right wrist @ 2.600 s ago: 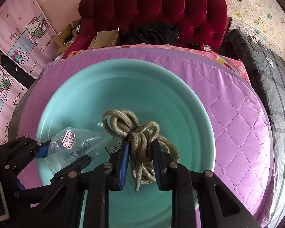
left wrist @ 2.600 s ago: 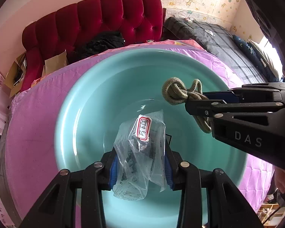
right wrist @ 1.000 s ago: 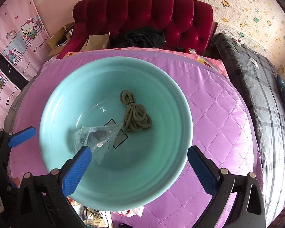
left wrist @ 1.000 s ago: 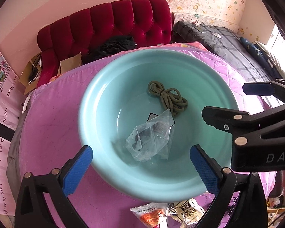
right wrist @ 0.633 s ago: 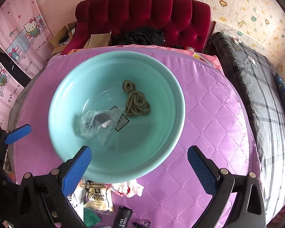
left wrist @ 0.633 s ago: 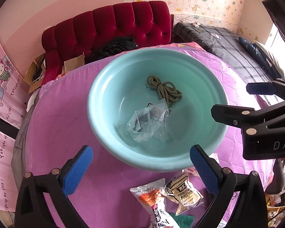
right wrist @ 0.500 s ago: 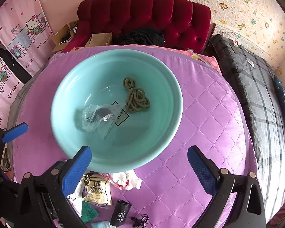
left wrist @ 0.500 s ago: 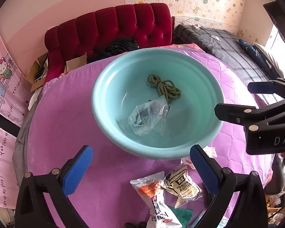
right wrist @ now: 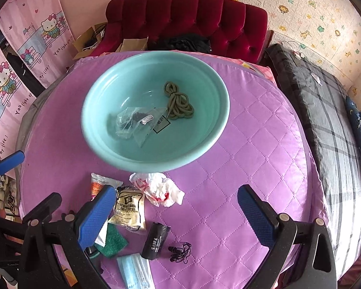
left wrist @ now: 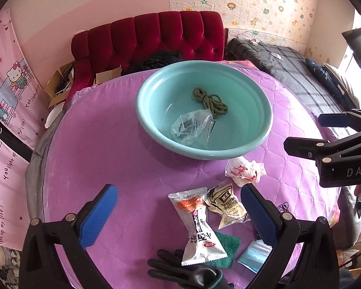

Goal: Organize soft objects
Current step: 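Withdraw both tools from the basin toward the remaining items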

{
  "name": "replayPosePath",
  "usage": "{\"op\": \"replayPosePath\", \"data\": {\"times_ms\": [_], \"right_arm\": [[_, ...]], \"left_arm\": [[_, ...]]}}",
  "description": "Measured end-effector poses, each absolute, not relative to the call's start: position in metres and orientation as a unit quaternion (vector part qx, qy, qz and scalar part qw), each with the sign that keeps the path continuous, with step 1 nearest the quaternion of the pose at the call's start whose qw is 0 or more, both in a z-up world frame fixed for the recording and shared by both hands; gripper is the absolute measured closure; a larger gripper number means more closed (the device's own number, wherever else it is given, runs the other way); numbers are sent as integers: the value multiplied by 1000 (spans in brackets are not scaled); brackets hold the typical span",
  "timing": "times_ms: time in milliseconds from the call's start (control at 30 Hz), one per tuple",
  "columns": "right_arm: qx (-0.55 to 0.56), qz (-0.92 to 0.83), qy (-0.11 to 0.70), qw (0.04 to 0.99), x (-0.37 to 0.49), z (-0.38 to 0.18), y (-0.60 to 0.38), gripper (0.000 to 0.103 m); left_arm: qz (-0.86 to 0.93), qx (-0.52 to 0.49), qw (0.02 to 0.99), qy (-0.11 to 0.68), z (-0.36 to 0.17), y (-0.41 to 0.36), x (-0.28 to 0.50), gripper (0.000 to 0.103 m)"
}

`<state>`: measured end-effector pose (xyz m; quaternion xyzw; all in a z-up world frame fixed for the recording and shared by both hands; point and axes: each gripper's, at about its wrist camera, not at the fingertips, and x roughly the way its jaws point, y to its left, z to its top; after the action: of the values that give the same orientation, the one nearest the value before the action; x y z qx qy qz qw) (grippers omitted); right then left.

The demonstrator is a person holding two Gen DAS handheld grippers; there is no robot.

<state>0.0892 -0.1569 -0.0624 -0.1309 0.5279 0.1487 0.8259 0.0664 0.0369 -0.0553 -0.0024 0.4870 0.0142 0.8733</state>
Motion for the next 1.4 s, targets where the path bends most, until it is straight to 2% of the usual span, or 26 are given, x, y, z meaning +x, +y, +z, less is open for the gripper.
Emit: {"op": "replayPosePath", "data": {"times_ms": [733,1400], "right_arm": [[-132,158,531,822,14,-75,-173,0],[-151,170,573,787,-5,-118,-166,0]], "left_arm": [[23,-18,865,501,-73,23,-15,0],[27,-27,836,547,-110,19,-38,0]]}}
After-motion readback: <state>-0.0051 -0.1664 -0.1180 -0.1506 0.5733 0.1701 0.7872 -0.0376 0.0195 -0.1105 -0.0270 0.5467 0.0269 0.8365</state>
